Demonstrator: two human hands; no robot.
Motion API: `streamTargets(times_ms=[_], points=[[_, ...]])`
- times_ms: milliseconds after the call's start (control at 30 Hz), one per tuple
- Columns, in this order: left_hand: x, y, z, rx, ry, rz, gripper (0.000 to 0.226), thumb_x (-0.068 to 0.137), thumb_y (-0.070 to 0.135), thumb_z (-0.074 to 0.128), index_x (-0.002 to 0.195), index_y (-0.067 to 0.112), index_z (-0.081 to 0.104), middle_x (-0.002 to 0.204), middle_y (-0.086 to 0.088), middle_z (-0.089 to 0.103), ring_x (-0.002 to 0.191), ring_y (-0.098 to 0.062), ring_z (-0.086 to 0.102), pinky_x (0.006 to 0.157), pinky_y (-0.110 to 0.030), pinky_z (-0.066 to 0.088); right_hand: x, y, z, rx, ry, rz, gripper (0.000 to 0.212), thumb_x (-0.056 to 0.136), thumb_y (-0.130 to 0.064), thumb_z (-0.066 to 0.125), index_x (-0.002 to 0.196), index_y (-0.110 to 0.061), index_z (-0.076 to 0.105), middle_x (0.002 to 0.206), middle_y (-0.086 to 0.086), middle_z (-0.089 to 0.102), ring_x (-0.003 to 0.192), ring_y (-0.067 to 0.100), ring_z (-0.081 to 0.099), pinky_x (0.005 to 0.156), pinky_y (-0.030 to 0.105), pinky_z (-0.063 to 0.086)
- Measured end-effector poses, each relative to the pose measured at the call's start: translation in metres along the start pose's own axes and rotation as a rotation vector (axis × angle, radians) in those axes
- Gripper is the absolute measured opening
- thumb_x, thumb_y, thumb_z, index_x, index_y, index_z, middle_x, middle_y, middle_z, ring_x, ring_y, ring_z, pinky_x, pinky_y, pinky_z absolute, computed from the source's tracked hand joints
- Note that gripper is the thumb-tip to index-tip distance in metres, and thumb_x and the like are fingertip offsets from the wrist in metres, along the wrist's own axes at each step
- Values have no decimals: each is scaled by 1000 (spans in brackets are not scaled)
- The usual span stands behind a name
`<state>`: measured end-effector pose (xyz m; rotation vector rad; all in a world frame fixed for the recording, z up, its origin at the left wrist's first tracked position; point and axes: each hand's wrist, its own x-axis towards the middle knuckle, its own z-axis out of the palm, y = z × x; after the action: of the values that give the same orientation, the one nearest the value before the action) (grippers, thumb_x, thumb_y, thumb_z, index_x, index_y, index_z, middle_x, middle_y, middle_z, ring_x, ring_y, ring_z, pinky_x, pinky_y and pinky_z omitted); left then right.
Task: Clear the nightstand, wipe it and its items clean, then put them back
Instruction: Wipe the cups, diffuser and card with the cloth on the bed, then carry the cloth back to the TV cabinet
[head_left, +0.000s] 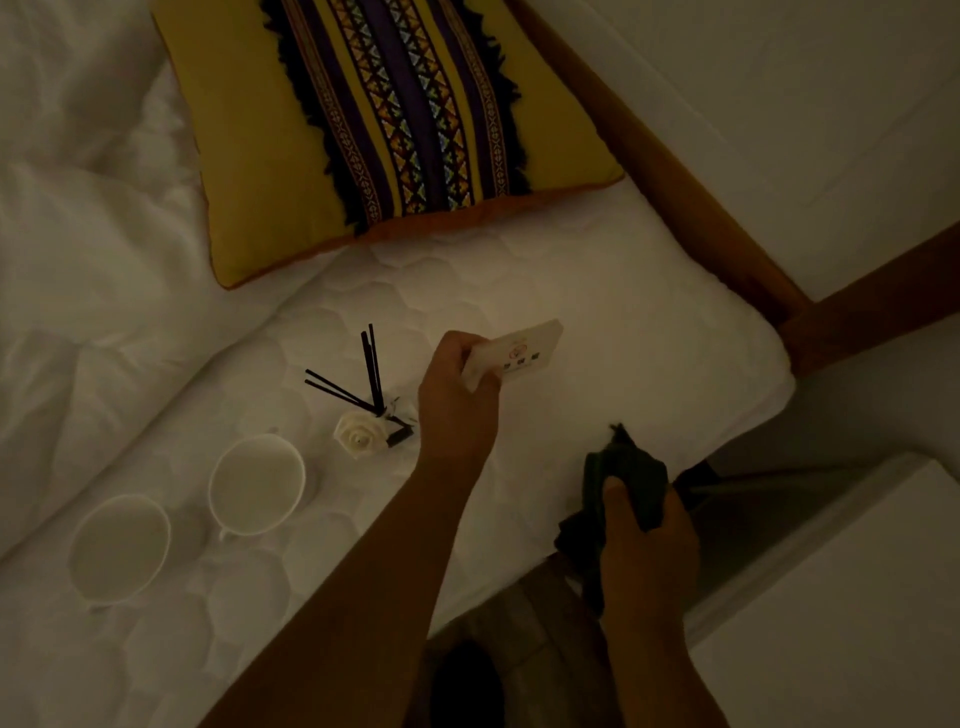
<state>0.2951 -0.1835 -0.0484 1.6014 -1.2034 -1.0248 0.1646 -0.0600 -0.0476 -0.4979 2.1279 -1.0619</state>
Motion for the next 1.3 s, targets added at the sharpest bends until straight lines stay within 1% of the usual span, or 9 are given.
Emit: streamTargets(times_ms=[233, 433, 533, 633, 767, 867, 933, 1100, 1300], points=[[0, -35, 8, 38, 4, -137, 29, 88, 1, 61, 95, 28, 52, 99, 9, 61, 99, -10, 61, 70, -11, 50, -17, 3, -1, 46, -181, -13, 48, 86, -39, 67, 131, -25, 58, 121, -2, 64, 109, 18, 60, 100, 45, 50], [-43, -23, -5, -61, -16, -322, 62, 90, 8, 65, 143, 20, 36, 134, 5, 46, 122, -9, 45, 104, -27, 40, -36, -22, -6, 40, -278, -54, 46, 86, -38, 66, 129, -25, 58, 114, -4, 65, 103, 16, 61, 96, 45, 52], [-84, -2, -24, -95, -28, -440, 43, 92, 12, 62, 133, 16, 49, 125, -2, 59, 105, -10, 60, 92, -26, 51, -60, -39, -16, 19, -372, -62, 44, 87, -37, 66, 129, -23, 59, 115, -3, 66, 105, 17, 62, 95, 42, 53], [-115, 33, -59, -419, -74, -667, 17, 95, 22, 58, 107, 14, 67, 99, -12, 71, 73, -11, 70, 57, -23, 54, -92, -62, -27, -15, -504, -73, 28, 86, -35, 68, 113, -37, 62, 105, -12, 67, 96, 6, 65, 81, 25, 56], [-146, 84, -119, -1085, -200, -1044, 51, 86, 52, 62, 115, 11, 70, 113, -16, 69, 103, -28, 64, 95, -40, 50, -148, -96, -35, -116, -754, -91, 28, 84, -39, 71, 108, -48, 61, 103, -20, 68, 93, -3, 65, 74, 15, 54], [-174, 119, -190, -1222, -198, -954, 66, 83, 60, 60, 131, 14, 61, 138, -17, 55, 127, -31, 52, 109, -46, 41, -202, -139, -34, -184, -976, -155, 19, 85, -38, 71, 90, -56, 67, 94, -18, 73, 87, 0, 69, 70, 17, 55], [-197, 140, -252, -1278, -122, -853, 74, 84, 62, 58, 137, 10, 53, 147, -18, 45, 136, -33, 42, 114, -48, 34, -250, -171, -28, -244, -1147, -224, 16, 82, -44, 72, 97, -49, 69, 99, -10, 74, 92, 8, 71, 80, 28, 57], [-261, 164, -410, -1165, 34, -542, 73, 89, 62, 48, 132, 4, 56, 140, -22, 52, 129, -37, 50, 109, -49, 40, -388, -235, 4, -457, -1566, -521, 38, 77, -53, 70, 112, -40, 63, 107, -5, 72, 98, 10, 69, 89, 37, 57], [-396, 178, -607, -998, 373, -229, 64, 88, 57, 51, 121, 4, 64, 128, -20, 62, 113, -35, 63, 93, -46, 52, -614, -270, 44, -815, -2020, -1192, 35, 86, -41, 68, 119, -34, 60, 122, -10, 58, 107, 7, 59, 93, 32, 53]])
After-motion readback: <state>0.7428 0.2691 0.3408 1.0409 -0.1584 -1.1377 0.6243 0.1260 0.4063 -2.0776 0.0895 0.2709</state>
